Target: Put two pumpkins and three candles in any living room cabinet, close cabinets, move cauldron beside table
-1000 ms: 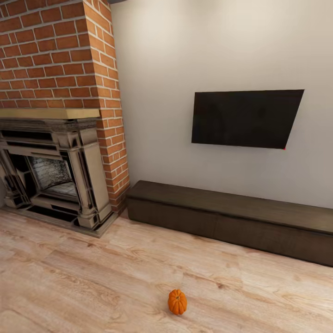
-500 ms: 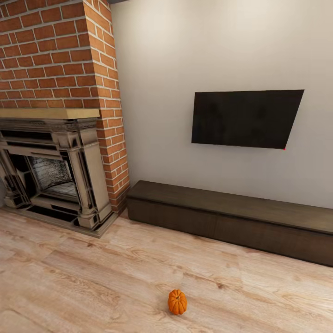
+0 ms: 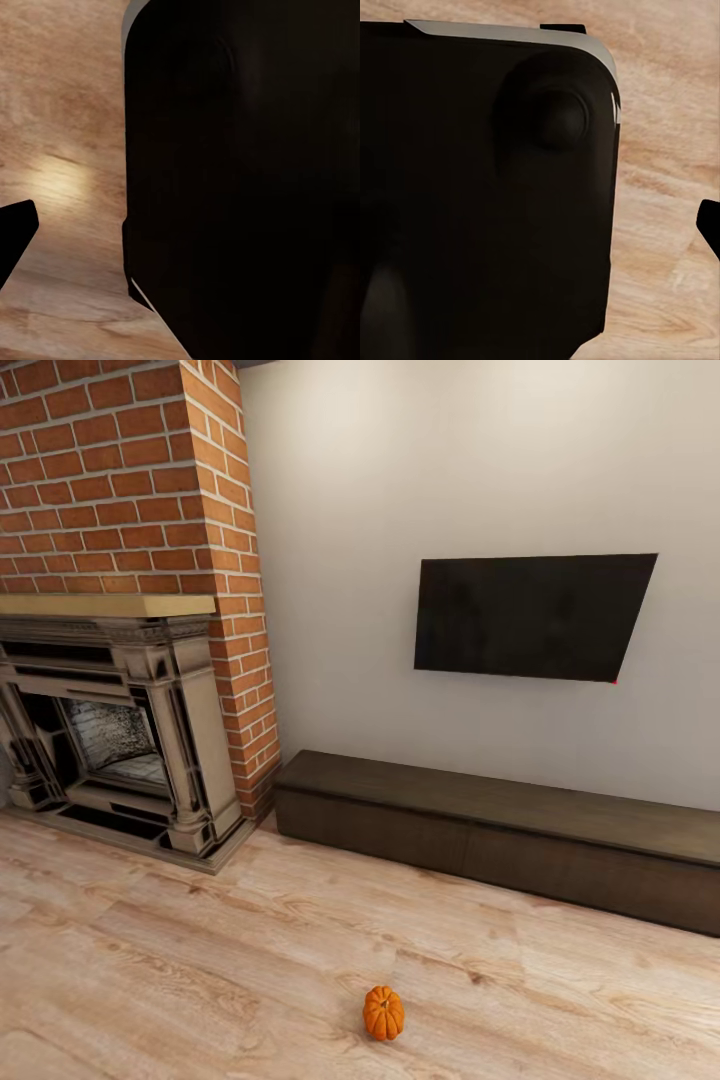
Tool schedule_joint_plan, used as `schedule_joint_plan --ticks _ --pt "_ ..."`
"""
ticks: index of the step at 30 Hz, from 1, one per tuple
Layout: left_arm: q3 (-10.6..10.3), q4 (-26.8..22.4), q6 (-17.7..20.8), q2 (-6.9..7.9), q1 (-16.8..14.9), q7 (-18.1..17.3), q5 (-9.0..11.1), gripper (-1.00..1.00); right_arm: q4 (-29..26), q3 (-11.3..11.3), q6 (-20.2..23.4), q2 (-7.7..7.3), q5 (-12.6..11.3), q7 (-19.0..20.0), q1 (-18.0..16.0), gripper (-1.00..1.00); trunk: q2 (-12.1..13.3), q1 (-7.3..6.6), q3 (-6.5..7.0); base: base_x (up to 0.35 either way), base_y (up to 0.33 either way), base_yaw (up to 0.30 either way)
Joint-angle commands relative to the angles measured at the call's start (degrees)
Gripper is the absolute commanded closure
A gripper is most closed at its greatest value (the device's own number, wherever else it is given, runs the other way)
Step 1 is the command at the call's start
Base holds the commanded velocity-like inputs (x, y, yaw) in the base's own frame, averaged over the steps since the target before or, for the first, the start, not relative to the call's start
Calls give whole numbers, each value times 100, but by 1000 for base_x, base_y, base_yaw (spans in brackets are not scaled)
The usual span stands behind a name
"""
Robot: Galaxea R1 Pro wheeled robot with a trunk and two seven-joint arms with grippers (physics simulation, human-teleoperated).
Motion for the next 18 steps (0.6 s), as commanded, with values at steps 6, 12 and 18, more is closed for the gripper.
schedule_joint_plan --ticks 6,12,18 --pt "-2 -2 -1 6 -2 -6 167 -100 -6 17 -20 0 -4 33 -2 -100 158 -88 66 0 0 -18" --pt "-3 -2 -1 7 -2 -6 207 -100 0 25 -30 0 6 36 -2 -100 398 -220 174 0 0 -195" --pt "-3 -2 -1 14 -2 -6 338 -100 1 24 -31 0 7 36 -2 -100 639 -352 282 0 0 -251"
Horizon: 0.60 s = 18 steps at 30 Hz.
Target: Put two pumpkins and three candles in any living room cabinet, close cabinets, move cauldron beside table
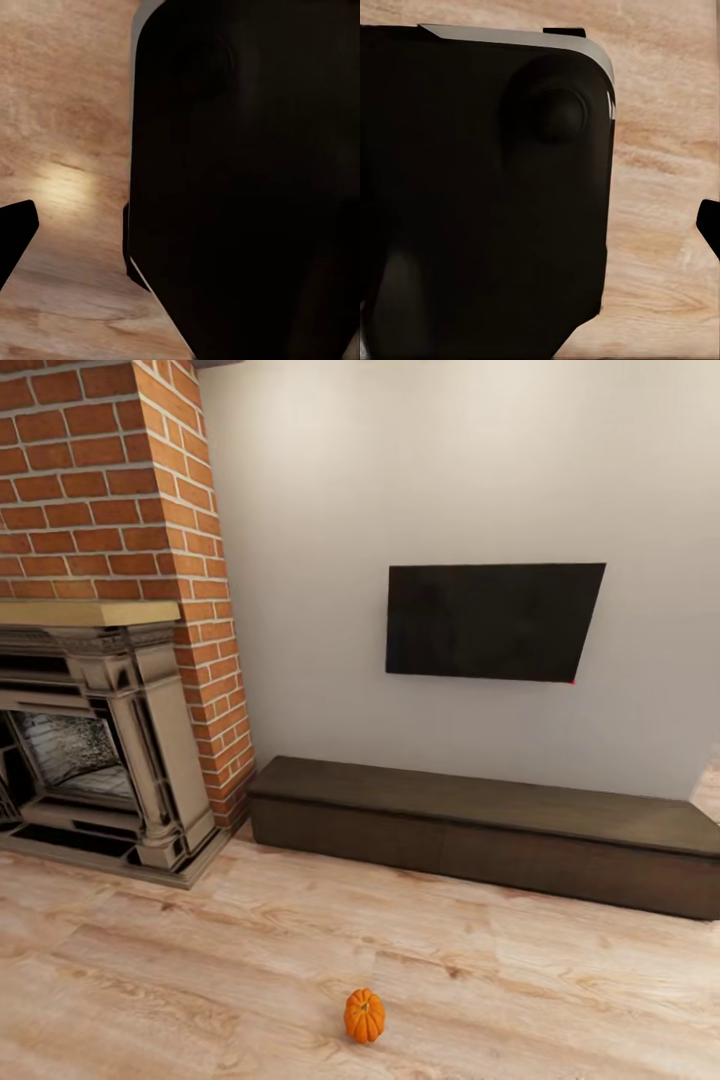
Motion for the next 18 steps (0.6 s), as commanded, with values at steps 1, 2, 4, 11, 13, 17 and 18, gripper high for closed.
schedule_joint_plan --ticks 1,2,4,11,13,17,18 --pt "0 -2 -1 3 -1 -6 102 -100 1 2 -8 0 2 2 -3 -100 39 -23 13 0 0 -256" --pt "-1 -2 -1 3 -1 -6 130 -100 1 2 -8 0 2 2 -3 -100 79 -45 31 0 0 -256" --pt "-4 -2 -1 3 -1 -6 207 -100 1 2 -8 0 2 2 -3 -100 159 -89 67 0 0 -257" --pt "-7 -2 -1 11 -1 -6 307 -100 2 2 -5 0 2 2 -3 -100 440 -243 192 0 0 -258" --pt "-7 -2 -1 16 -1 -6 326 -100 2 2 -3 0 2 2 -3 -100 520 -287 232 0 0 -258" --pt "-7 -2 -1 19 -1 -6 334 -100 2 2 -5 0 2 2 -3 -100 680 -374 313 0 0 -258" --pt "-7 -2 -1 20 -1 -6 336 -100 2 2 -6 0 2 2 -3 -100 720 -396 334 0 0 -258"
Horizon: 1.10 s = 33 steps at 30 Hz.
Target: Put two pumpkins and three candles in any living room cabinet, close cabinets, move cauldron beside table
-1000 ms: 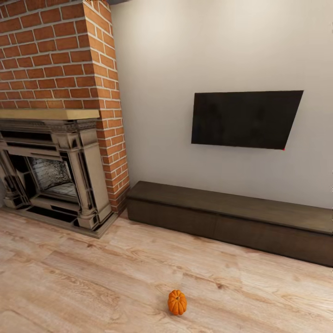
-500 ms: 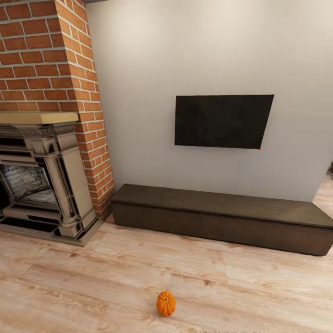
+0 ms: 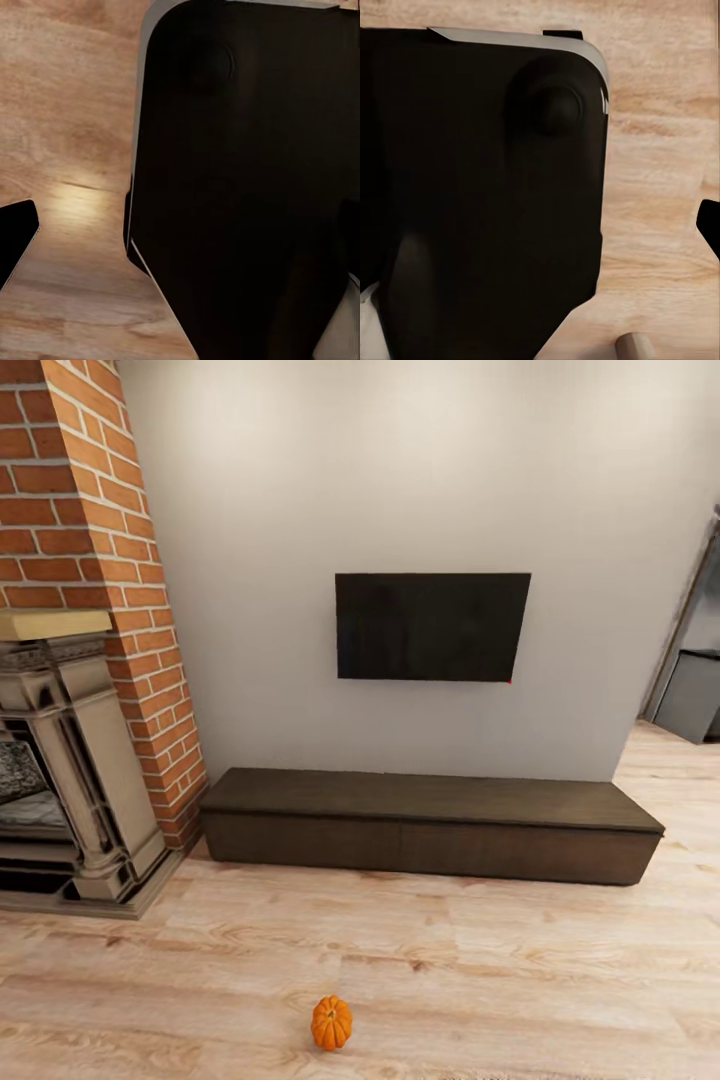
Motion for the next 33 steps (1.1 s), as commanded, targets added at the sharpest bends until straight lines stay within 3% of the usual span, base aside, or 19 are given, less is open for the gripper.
schedule_joint_plan --ticks 1,20,27,33 --pt "1 -2 -1 1 -1 -6 52 -100 1 2 -7 0 2 2 -3 -100 38 -23 16 0 0 -258" --pt "9 -2 -1 3 -1 -3 54 -100 1 2 -6 0 2 2 -3 -100 800 -440 430 0 0 -258" --pt "4 -2 -1 9 -1 -5 261 -100 1 2 -3 0 2 2 -3 -100 1081 -594 583 0 0 -258" --pt "1 -2 -1 10 -1 -6 294 -100 1 2 -5 0 2 2 -3 -100 1322 -726 715 0 0 -258"
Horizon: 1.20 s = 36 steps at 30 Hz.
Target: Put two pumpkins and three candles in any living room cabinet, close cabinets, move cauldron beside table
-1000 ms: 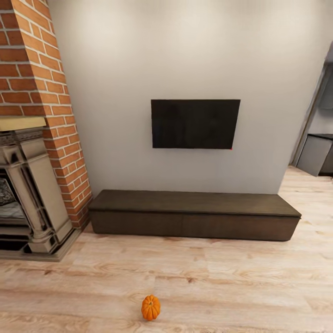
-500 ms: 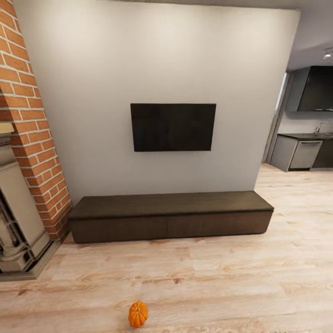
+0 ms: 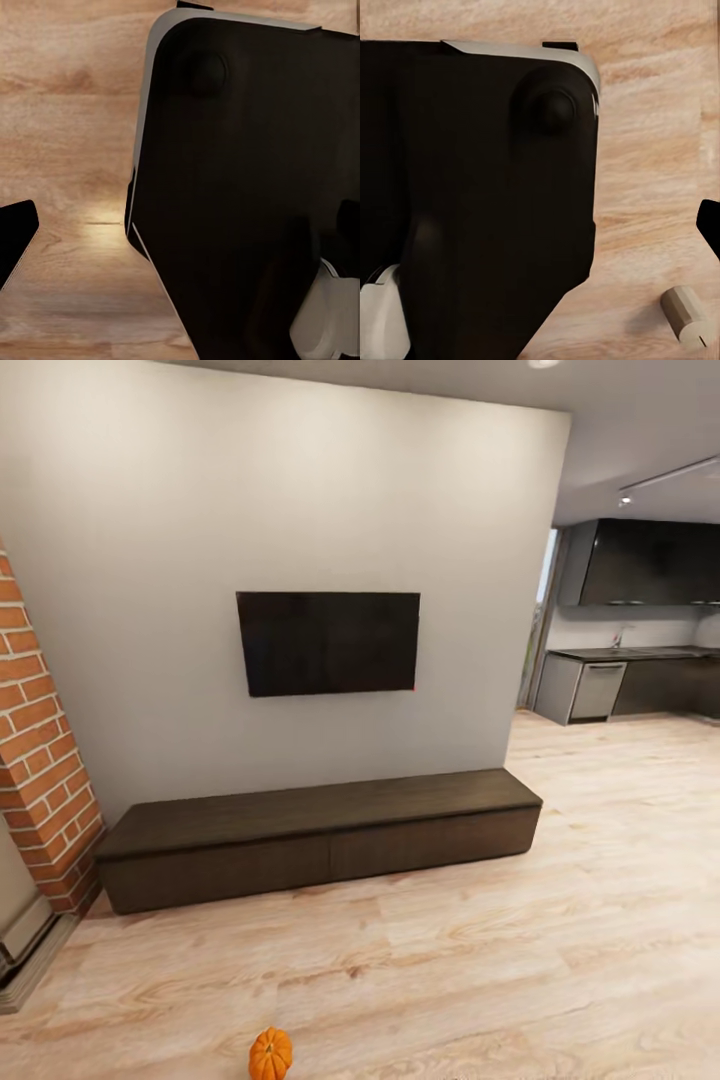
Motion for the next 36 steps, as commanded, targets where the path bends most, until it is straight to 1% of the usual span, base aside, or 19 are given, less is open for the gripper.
schedule_joint_plan --ticks 1,22,36 --pt "1 -2 -1 0 -1 -6 45 -100 1 2 -9 0 2 2 -3 -100 37 -22 16 0 0 -258" --pt "1 -2 -1 1 -1 -3 50 -100 1 2 -12 0 2 2 -3 -100 880 -484 476 0 0 -255" --pt "3 -2 -1 1 -1 3 50 -100 -5 -3 -14 0 2 2 -3 -100 1441 -791 734 0 0 -27"
